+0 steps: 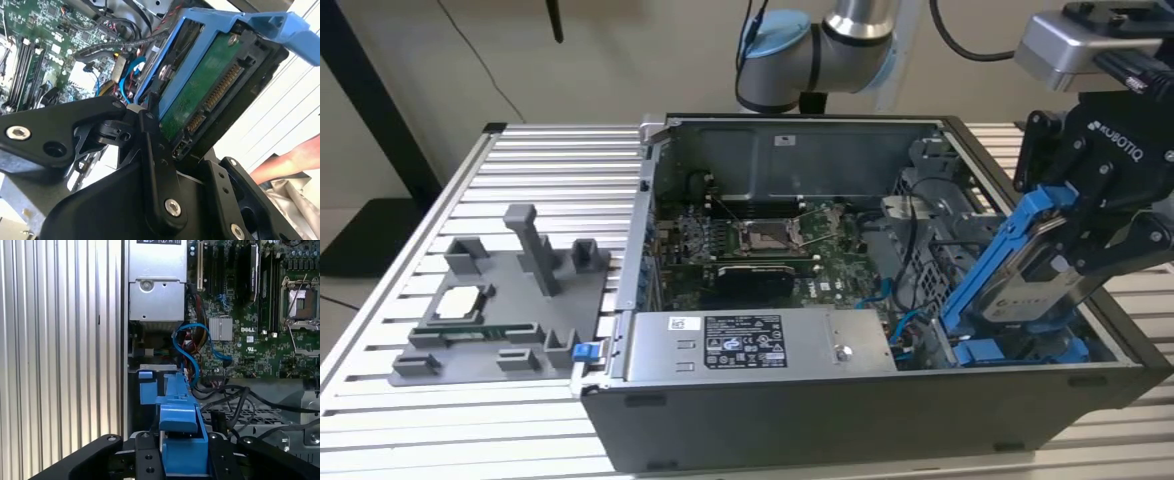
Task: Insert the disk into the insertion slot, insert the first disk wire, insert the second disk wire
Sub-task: 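Insert the disk into the insertion slot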
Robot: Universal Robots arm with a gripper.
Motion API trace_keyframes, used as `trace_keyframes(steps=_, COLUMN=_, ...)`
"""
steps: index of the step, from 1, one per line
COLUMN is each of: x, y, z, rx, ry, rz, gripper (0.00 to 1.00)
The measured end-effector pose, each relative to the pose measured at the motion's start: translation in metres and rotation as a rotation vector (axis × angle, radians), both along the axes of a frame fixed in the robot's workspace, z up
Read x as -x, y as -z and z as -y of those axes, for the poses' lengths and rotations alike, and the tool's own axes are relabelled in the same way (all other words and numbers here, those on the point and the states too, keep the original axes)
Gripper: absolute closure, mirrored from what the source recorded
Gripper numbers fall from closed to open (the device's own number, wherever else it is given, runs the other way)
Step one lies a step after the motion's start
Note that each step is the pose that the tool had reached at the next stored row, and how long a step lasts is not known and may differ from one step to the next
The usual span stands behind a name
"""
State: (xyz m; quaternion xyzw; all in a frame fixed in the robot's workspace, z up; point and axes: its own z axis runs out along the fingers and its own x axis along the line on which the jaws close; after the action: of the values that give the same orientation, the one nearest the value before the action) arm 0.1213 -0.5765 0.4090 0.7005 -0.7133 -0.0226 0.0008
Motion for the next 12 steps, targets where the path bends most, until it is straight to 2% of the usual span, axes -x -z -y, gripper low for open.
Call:
trace_keyframes(steps=5, x=-0.0001, y=-0.0077, z=0.0007, rx=-0.0003, ry=0.000, rz=-0.0012, gripper=1.00)
trace_keyframes(steps=8, x=0.0000, y=-0.0087, z=0.0007, rx=0.0021, ry=0.000, rz=-0.0013, gripper=1.00)
trace_keyframes(steps=9, x=0.0000, y=-0.0089, z=0.0007, rx=0.0063, ry=0.000, rz=-0.0013, gripper=1.00)
trace_keyframes(steps=12, x=0.0000, y=-0.0083, z=0.0007, rx=0.0279, ry=0.000, rz=-0.0013, gripper=1.00)
